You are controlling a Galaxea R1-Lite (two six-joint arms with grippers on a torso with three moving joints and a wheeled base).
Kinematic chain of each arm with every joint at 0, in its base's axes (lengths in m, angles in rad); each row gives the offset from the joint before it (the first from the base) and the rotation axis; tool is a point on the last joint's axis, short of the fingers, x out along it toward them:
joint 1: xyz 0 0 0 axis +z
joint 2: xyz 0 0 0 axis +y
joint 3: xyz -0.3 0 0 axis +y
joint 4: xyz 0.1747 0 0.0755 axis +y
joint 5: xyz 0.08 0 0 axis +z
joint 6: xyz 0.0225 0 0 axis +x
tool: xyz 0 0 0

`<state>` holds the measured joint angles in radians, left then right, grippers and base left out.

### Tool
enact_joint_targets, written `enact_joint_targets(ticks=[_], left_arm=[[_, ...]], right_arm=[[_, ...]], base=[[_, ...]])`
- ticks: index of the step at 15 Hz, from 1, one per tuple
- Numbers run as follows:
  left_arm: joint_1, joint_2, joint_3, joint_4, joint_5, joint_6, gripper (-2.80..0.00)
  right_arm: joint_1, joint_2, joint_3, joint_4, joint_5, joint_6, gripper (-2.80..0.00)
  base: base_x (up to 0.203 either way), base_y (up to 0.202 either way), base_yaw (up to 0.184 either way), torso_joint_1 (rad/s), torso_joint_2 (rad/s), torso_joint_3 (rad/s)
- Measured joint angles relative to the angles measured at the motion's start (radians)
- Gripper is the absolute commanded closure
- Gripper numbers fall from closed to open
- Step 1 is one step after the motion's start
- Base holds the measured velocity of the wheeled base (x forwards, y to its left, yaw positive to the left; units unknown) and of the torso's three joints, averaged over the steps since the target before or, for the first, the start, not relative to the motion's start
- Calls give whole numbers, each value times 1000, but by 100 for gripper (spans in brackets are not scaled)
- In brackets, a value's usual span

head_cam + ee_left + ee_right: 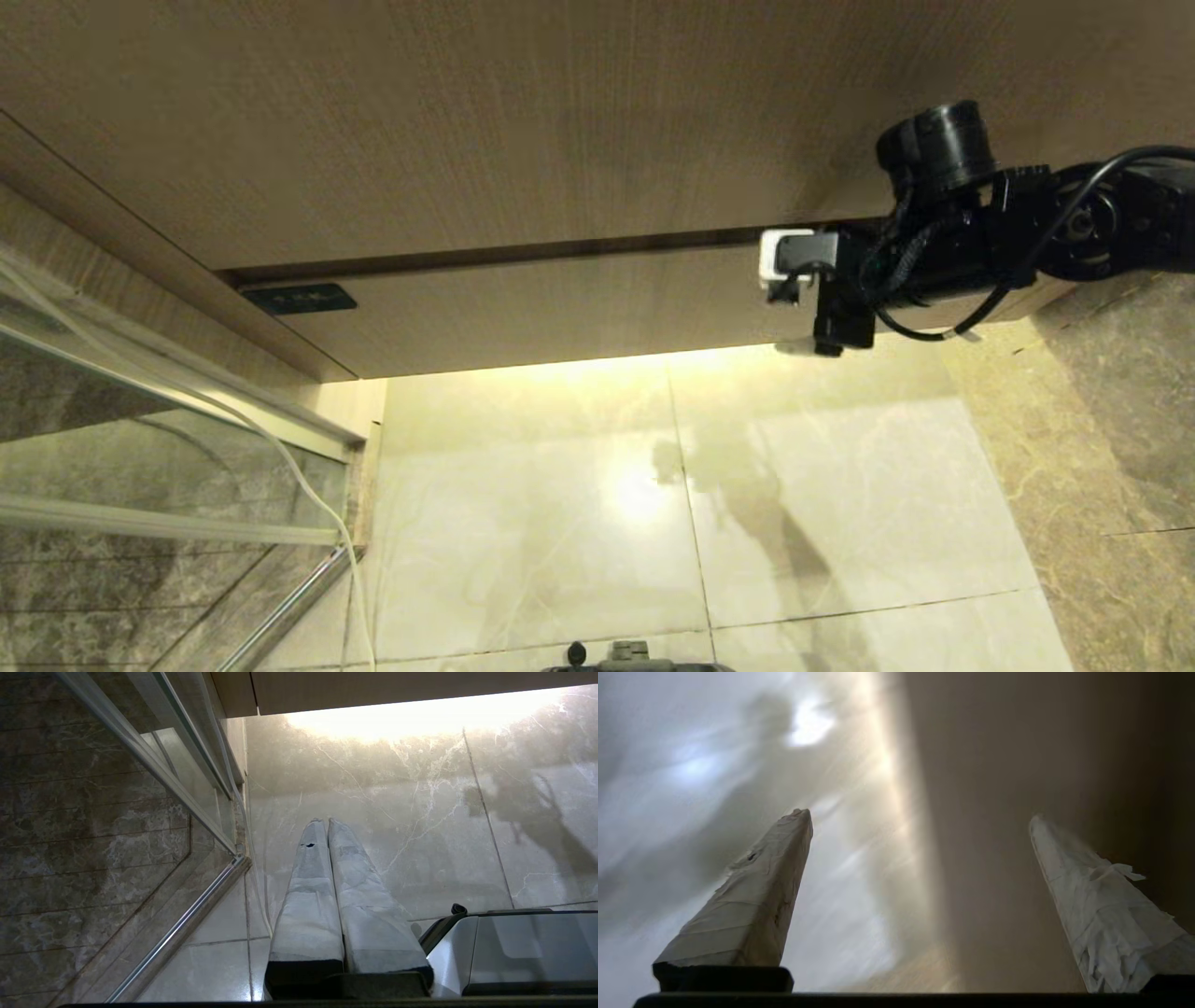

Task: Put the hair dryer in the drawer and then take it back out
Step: Pull open the drawer

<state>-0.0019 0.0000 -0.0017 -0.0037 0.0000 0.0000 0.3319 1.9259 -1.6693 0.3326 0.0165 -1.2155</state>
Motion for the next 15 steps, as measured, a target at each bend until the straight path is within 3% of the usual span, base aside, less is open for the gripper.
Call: enact_joint_targets(ticks=[9,15], left_arm=[[-1,0,1,0,0,0,0],[1,0,0,-1,0,0,0]], right_arm=[[5,-97,53,21,6,7,-280],[56,-218,234,-98,9,-19,-280]], base=[[0,0,0,1,3,-1],[0,0,0,0,0,0]])
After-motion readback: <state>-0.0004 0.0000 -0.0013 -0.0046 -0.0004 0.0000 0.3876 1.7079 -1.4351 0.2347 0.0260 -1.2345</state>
